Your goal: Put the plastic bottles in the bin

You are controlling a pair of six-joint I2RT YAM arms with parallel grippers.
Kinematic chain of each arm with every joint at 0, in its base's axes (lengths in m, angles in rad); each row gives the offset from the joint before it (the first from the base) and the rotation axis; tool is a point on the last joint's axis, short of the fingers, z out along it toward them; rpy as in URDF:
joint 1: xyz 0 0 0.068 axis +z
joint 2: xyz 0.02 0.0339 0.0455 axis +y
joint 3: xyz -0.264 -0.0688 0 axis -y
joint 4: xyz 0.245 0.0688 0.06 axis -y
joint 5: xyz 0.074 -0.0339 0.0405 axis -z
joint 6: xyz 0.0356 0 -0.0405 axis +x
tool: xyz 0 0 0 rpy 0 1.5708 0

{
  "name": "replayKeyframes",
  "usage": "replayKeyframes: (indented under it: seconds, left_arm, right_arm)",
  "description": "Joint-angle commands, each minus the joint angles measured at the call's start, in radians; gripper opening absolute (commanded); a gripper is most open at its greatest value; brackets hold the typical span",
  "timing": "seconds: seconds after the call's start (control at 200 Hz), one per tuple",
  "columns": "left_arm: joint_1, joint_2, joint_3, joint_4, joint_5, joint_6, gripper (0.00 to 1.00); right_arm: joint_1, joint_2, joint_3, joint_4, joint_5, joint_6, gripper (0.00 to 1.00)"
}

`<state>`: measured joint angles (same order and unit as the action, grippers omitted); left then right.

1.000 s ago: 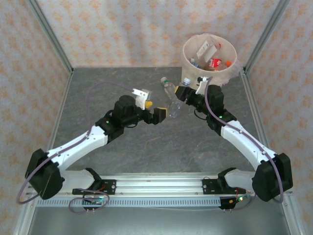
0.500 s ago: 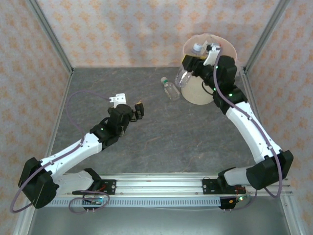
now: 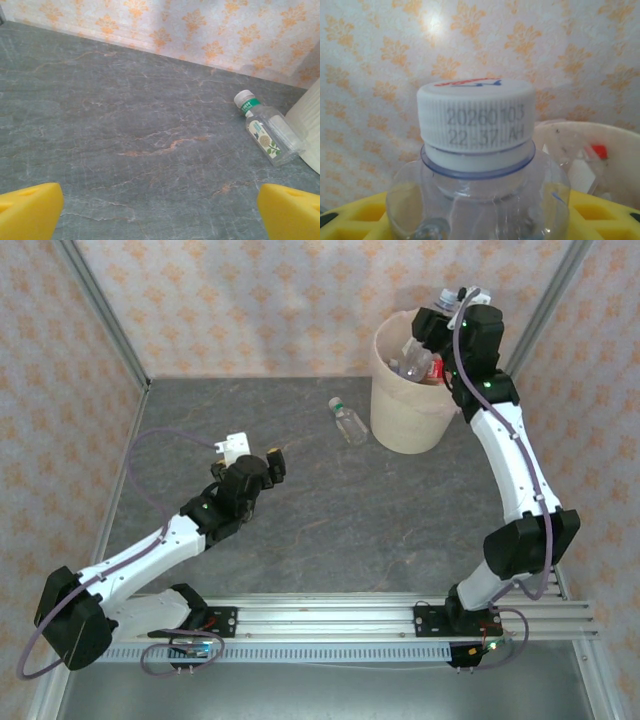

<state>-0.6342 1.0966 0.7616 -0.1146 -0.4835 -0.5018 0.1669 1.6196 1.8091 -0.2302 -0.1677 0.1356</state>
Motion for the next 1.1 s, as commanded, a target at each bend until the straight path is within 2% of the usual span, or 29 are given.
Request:
replayKeyframes:
  seconds: [0.0, 0.155, 0.325, 0.39, 0.51, 0.565, 0.676, 0.841, 1.096]
  left_arm:
    - [0.008, -0.031, -0.023, -0.018, -0.080, -0.026, 1.00]
    - [0.013, -0.044, -0.029, -0.029, -0.095, -0.053, 1.00]
    - [0.016, -0.058, -0.036, -0.057, -0.112, -0.066, 1.00]
    - [0.019, -0.066, -0.043, -0.063, -0.119, -0.072, 1.00]
    - [0.026, -0.082, -0.054, -0.071, -0.128, -0.074, 1.00]
    - [0.031, -0.088, -0.060, -0.071, -0.129, -0.075, 1.00]
    - [0.043, -0.090, -0.070, -0.069, -0.118, -0.084, 1.00]
    - [0.058, -0.081, -0.076, -0.060, -0.093, -0.096, 1.00]
    - [0.064, -0.057, -0.071, -0.061, -0.066, -0.100, 1.00]
  right_arm:
    - [-0.006, 0.045, 0.074, -0.044, 0.080, -0.052, 0.60]
    - [-0.020, 0.204, 0.260, -0.165, 0.087, -0.053, 0.61]
    - [-0.020, 0.396, 0.541, -0.358, -0.028, 0.012, 0.63]
    - [-0.020, 0.463, 0.649, -0.435, -0.066, 0.036, 0.70]
    - [-0.020, 0.602, 0.929, -0.661, -0.111, 0.040, 0.89]
    - [-0.020, 0.628, 1.001, -0.722, -0.071, 0.037, 0.92]
    - [-0.021, 0.606, 0.996, -0.738, 0.032, 0.024, 0.94]
    - [-0.018, 0.589, 0.995, -0.742, -0.012, 0.000, 0.89]
    - [0.001, 0.672, 0.977, -0.765, 0.121, -0.116, 0.65]
